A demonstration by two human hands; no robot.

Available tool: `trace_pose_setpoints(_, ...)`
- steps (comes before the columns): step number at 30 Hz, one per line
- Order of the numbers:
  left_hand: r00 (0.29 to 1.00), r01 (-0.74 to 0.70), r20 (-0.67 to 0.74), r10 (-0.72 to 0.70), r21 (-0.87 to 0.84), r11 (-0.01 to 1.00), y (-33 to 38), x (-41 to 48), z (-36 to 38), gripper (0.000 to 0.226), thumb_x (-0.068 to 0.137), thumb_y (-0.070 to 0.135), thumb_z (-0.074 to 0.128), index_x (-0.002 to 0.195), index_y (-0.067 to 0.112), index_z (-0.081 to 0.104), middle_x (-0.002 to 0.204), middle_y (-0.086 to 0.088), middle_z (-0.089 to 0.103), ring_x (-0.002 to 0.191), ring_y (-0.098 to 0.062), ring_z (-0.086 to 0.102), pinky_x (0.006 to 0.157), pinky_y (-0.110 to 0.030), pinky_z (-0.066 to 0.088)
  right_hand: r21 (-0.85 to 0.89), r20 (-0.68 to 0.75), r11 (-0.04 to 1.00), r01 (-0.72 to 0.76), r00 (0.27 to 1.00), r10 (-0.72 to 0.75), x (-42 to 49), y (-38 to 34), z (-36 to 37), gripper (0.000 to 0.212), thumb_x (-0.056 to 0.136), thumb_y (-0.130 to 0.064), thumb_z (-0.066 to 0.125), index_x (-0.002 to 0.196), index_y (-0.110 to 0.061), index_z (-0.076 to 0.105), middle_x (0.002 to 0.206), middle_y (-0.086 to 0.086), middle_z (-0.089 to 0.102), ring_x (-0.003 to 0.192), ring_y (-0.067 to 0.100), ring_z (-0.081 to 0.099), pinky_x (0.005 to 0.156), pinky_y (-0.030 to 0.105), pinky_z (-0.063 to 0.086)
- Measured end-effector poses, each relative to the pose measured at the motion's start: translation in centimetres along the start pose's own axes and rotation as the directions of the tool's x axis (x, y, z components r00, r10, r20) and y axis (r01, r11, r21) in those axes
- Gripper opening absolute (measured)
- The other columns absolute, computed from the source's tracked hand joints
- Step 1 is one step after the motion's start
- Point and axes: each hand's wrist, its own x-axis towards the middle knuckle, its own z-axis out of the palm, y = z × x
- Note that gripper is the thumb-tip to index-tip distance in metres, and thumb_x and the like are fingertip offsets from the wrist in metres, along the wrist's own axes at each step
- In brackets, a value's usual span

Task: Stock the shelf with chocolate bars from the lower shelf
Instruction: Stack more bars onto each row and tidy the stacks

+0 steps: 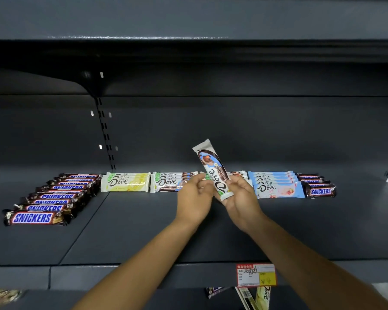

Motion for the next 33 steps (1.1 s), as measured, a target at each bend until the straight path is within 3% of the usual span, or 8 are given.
trace_pose_setpoints(2,0.999,-0.033,-0.008,0.033,-0.007,0.999,0.4,-0.4,0.6,0.026,0.091,0.022,0.058,0.116,0.017,0.057,0.095,0.009,0.067,0.081,-0.002,0.063,0.079,-0.018,0.046,-0.03,0.023,0.999,-0.011,1.0,0.012,0.1,0.9,-0.1,0.02,0.097,0.001,0.037,0.097,-0.005,0.056,0.1,0.018,0.065,0.094,0.029,0.063,0.085,0.038,0.051)
trace_pose_setpoints(5,0.994,-0.045,-0.092,0.05,0.054,0.998,0.0,0.0,0.7,0.011,0.087,0.03,0.062,0.096,0.024,0.059,0.077,0.011,0.063,0.066,-0.004,0.062,0.064,-0.016,0.047,-0.13,0.114,0.991,0.008,0.994,0.007,-0.4,1.8,-0.4,0.017,0.095,0.003,0.041,0.099,-0.002,0.056,0.097,0.017,0.067,0.089,0.025,0.064,0.079,0.032,0.052)
trace_pose_setpoints(8,0.992,-0.044,-0.107,0.062,0.166,0.985,-0.9,0.7,0.2,0.021,0.081,0.039,0.065,0.098,0.026,0.063,0.079,0.008,0.065,0.075,-0.017,0.063,0.075,-0.034,0.053,-0.261,0.198,0.963,0.073,0.98,-0.021,-0.8,2.2,-0.6,0.016,0.091,0.008,0.045,0.09,-0.004,0.055,0.084,0.007,0.07,0.079,0.015,0.065,0.068,0.023,0.051)
trace_pose_setpoints(14,0.992,-0.092,-0.052,0.115,0.324,0.941,-0.6,2.0,-1.2,0.028,0.08,0.032,0.067,0.106,0.025,0.063,0.085,0.01,0.068,0.079,-0.016,0.065,0.076,-0.03,0.052,-0.446,0.221,0.887,0.124,0.975,-0.025,-0.4,2.6,-0.5,0.022,0.089,0.008,0.047,0.097,-0.008,0.059,0.093,0.008,0.068,0.09,0.017,0.063,0.087,0.032,0.05)
trace_pose_setpoints(17,0.974,-0.175,-0.045,0.22,0.465,0.868,-0.6,3.1,-2.9,0.03,0.08,0.021,0.065,0.11,0.022,0.062,0.09,0.004,0.069,0.084,-0.019,0.063,0.07,-0.025,0.045,-0.636,0.205,0.745,0.2,0.975,-0.087,-0.2,2.3,-0.1,0.025,0.089,0.004,0.048,0.102,-0.014,0.06,0.101,0.001,0.066,0.097,0.01,0.061,0.086,0.017,0.048)
trace_pose_setpoints(20,0.95,-0.255,0.055,0.307,0.705,0.662,-1.6,4.6,-4.9,0.034,0.08,0.018,0.062,0.114,0.02,0.058,0.099,-0.002,0.065,0.092,-0.024,0.06,0.071,-0.028,0.041,-0.763,0.185,0.582,0.28,0.958,-0.218,0.5,2.1,0.1,0.024,0.089,0.0,0.048,0.103,-0.016,0.059,0.099,-0.002,0.063,0.093,0.005,0.06,0.078,0.01,0.046)
trace_pose_setpoints(25,0.926,-0.355,0.273,0.261,0.864,0.357,-3.8,6.4,-7.1,0.043,0.082,0.006,0.049,0.124,0.015,0.05,0.117,-0.007,0.059,0.107,-0.029,0.051,0.086,-0.031,0.04,-0.867,0.266,0.327,0.377,0.904,-0.336,2.0,2.6,1.1,0.028,0.086,0.0,0.051,0.11,-0.011,0.058,0.105,-0.001,0.06,0.095,0.009,0.056,0.086,0.025,0.048)
trace_pose_setpoints(33,0.896,-0.439,0.394,0.207,0.858,0.268,-5.5,7.5,-7.4,0.04,0.09,0.011,0.041,0.129,0.017,0.045,0.127,-0.002,0.052,0.118,-0.023,0.046,0.091,-0.029,0.039,-0.837,0.547,-0.163,0.522,0.791,-0.274,5.0,5.2,3.8,0.041,0.082,-0.004,0.059,0.122,-0.01,0.056,0.12,0.005,0.057,0.114,0.025,0.046,0.097,0.028,0.036)
